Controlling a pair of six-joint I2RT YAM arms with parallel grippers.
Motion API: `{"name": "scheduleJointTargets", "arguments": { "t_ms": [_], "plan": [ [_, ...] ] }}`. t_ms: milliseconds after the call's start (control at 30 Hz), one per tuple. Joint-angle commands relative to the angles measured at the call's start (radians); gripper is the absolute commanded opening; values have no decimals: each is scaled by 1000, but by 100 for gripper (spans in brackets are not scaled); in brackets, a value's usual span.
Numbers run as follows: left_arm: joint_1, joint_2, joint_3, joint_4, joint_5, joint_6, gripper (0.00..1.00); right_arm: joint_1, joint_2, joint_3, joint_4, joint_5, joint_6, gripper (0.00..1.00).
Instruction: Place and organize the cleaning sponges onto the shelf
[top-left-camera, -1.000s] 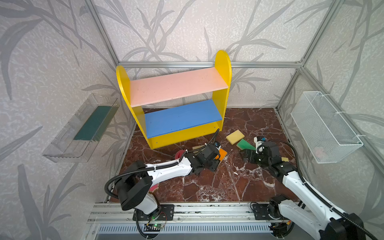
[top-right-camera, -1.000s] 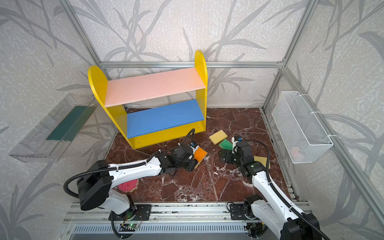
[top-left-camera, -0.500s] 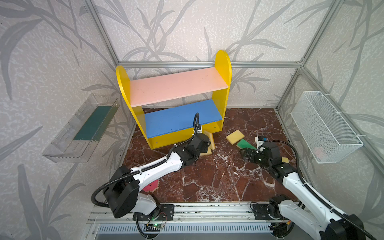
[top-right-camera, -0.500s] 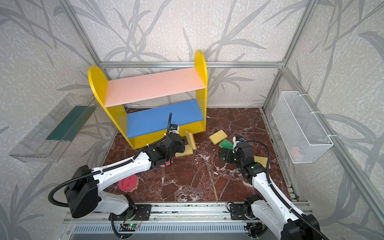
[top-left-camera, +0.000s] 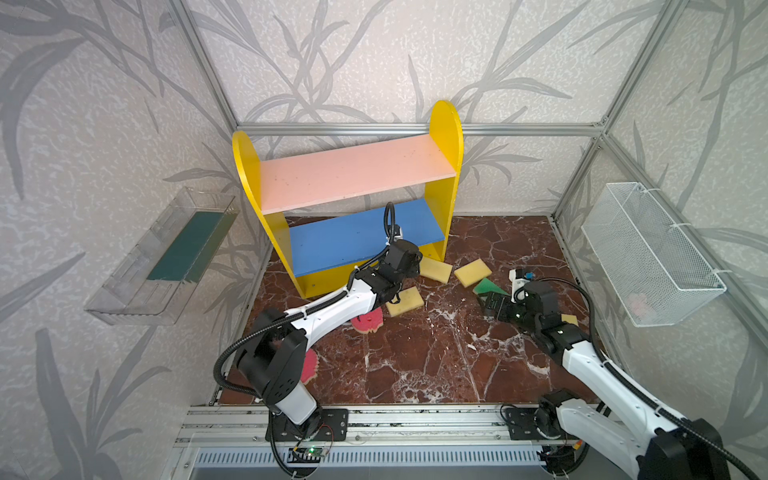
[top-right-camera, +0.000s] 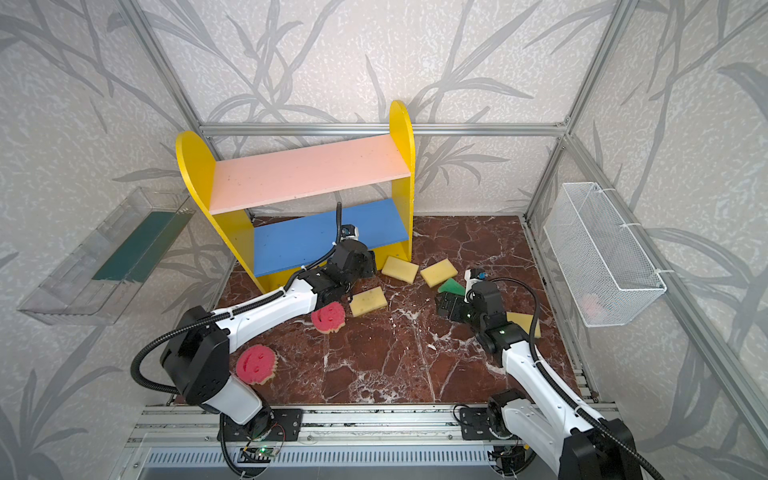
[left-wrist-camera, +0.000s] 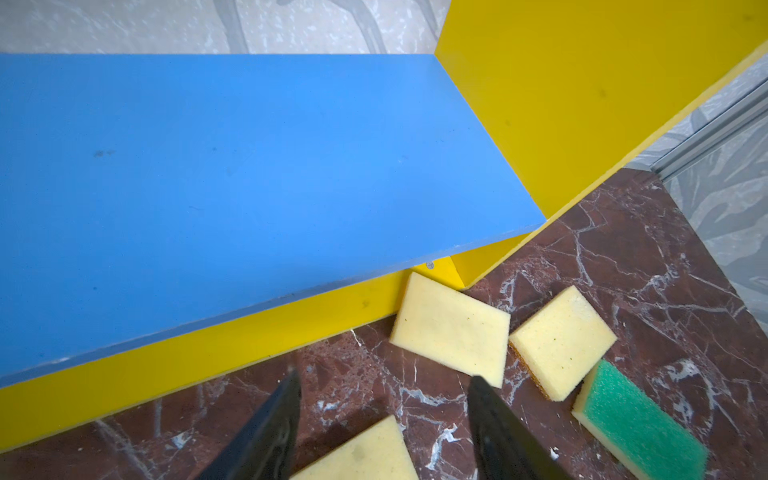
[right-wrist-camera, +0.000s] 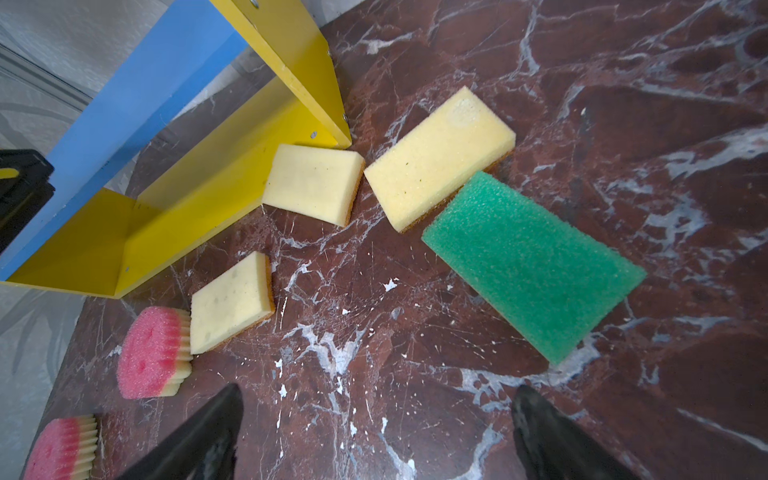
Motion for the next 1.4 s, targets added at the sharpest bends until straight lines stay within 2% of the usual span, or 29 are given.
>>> {"name": "scheduleJointTargets", "arguments": {
  "t_ms": [0, 133, 200, 300, 433, 500, 700, 933, 1367],
  "plan": [
    [3, -1, -14, -14, 49, -26, 73, 3, 68, 43, 40, -67, -9, 99],
    [2, -59, -89, 0, 116, 22, 85, 28, 182, 165, -64, -83, -76, 100],
    [2, -92, -132, -4, 132, 13, 87, 28, 230, 221, -89, -80, -98, 98],
    [1, -148, -211, 6, 148, -5, 88, 28, 302, 286, -80, -98, -103, 89],
    [2, -234, -320, 35, 157, -27, 88, 31, 425, 380, -73, -208, -77, 70],
    [2, -269, -366, 46, 165, -36, 87, 39, 483, 398, -27, -260, -40, 64],
    [2, -340, -457, 58, 172, -42, 87, 62, 630, 422, 100, -283, 53, 63],
    [7, -344, -498, 84, 168, -36, 87, 61, 796, 489, 151, -299, 97, 54],
    [32, -339, -491, 90, 164, -22, 87, 39, 926, 557, 216, -266, 178, 46]
  ]
}}
